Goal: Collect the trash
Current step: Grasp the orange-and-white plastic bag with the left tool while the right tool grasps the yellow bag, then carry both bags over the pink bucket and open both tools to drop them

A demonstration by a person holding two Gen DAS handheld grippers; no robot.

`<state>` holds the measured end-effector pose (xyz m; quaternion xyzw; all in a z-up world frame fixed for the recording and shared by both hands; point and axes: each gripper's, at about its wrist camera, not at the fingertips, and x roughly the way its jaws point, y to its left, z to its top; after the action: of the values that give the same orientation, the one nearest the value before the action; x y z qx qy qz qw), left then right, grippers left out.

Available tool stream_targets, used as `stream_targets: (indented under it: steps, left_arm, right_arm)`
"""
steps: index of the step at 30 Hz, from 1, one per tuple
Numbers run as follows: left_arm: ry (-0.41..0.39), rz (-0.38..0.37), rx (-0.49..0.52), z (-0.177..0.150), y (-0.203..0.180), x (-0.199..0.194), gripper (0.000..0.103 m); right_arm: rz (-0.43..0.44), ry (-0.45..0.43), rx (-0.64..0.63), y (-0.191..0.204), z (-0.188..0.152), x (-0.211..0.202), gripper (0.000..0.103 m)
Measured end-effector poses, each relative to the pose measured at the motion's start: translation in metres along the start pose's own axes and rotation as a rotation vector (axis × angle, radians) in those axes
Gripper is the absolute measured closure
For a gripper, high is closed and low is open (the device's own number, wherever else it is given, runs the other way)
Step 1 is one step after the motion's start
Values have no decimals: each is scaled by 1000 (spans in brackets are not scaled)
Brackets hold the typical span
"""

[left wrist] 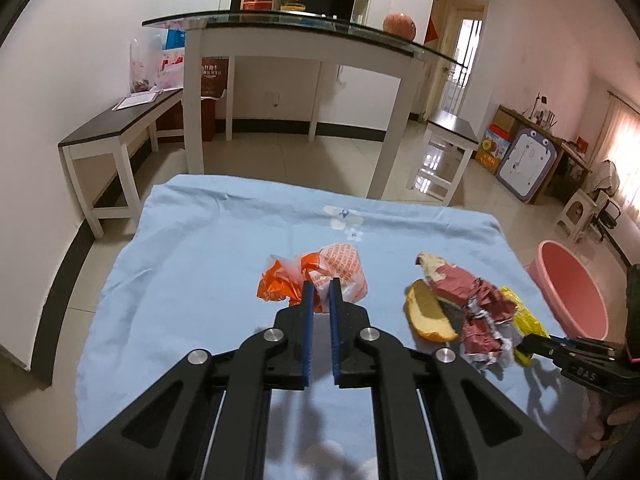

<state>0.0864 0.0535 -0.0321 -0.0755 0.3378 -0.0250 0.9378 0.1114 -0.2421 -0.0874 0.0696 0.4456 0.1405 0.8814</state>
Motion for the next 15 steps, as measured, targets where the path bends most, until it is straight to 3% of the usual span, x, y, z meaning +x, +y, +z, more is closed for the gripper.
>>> stream_targets:
  steps: [6, 15]
  left_arm:
    - [-40, -37, 13, 11, -15, -19, 96]
    - [-96, -134, 96, 27, -71, -39, 96]
  right_arm:
    - [21, -87, 23, -5, 2, -31, 98]
    - [-4, -217, 75, -33, 8, -83, 98]
